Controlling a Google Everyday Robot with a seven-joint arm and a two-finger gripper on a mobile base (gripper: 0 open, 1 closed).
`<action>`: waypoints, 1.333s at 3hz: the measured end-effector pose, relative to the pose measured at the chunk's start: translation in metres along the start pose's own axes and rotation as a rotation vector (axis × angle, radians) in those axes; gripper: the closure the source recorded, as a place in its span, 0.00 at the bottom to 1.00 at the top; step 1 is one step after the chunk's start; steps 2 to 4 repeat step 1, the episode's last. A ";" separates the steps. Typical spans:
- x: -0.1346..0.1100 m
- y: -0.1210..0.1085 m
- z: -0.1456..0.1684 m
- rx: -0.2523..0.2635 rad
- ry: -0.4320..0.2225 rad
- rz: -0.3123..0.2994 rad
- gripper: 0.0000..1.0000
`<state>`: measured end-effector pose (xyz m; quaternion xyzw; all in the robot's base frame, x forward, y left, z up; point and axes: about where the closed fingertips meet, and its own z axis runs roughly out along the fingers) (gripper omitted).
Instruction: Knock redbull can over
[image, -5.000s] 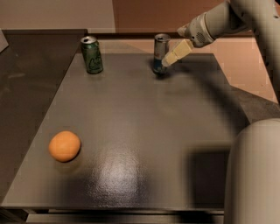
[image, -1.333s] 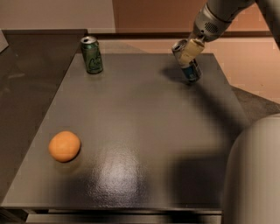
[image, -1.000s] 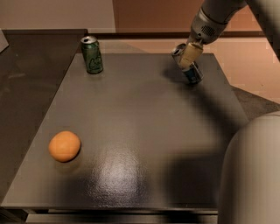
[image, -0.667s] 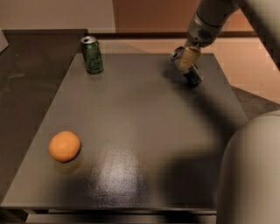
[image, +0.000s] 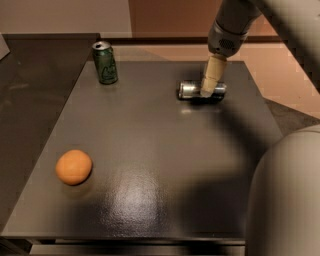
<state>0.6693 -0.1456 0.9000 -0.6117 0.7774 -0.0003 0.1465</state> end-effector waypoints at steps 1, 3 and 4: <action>0.000 0.000 0.000 0.000 0.000 0.000 0.00; 0.000 0.000 0.000 0.000 0.000 0.000 0.00; 0.000 0.000 0.000 0.000 0.000 0.000 0.00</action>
Offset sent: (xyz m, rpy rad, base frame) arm 0.0000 0.0000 0.0000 0.0000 0.0000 0.0000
